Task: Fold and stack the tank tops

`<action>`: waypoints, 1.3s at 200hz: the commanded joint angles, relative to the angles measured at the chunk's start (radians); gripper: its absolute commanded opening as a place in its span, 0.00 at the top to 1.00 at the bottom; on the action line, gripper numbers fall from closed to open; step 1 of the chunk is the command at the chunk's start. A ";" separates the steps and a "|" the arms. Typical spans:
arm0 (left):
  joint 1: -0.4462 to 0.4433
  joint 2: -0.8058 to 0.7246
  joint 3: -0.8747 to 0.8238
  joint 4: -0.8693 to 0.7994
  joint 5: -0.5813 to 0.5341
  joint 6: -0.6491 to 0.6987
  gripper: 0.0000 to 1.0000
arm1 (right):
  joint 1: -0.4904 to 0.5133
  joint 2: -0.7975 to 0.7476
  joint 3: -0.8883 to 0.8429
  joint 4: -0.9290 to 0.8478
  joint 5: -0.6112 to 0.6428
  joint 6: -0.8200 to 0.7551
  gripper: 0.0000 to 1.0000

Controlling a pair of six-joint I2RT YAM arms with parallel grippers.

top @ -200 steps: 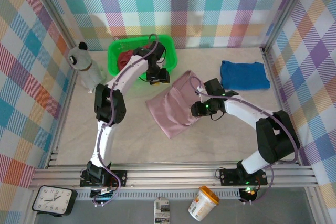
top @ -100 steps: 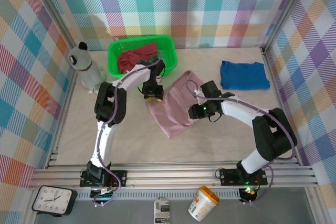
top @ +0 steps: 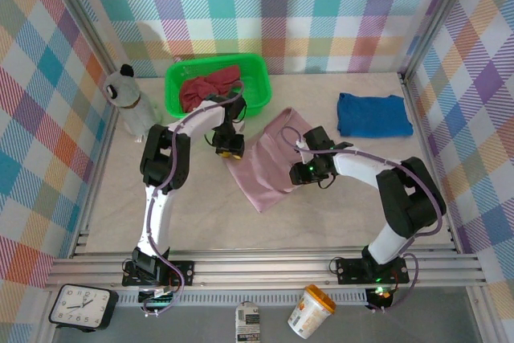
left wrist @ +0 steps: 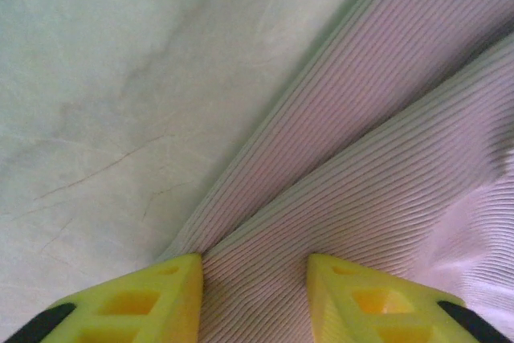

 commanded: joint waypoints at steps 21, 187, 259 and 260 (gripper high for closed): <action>0.021 -0.048 -0.064 0.004 -0.048 0.052 0.80 | 0.006 -0.001 -0.017 0.016 0.025 0.013 0.63; 0.090 -0.177 -0.265 0.115 -0.074 0.051 1.00 | 0.366 -0.164 -0.028 0.151 0.100 -0.210 0.47; 0.116 -0.202 -0.298 0.111 -0.060 0.061 1.00 | 0.641 0.060 0.057 0.200 0.307 -0.358 0.41; 0.117 -0.202 -0.299 0.110 -0.060 0.060 1.00 | 0.642 0.063 0.058 0.200 0.309 -0.360 0.41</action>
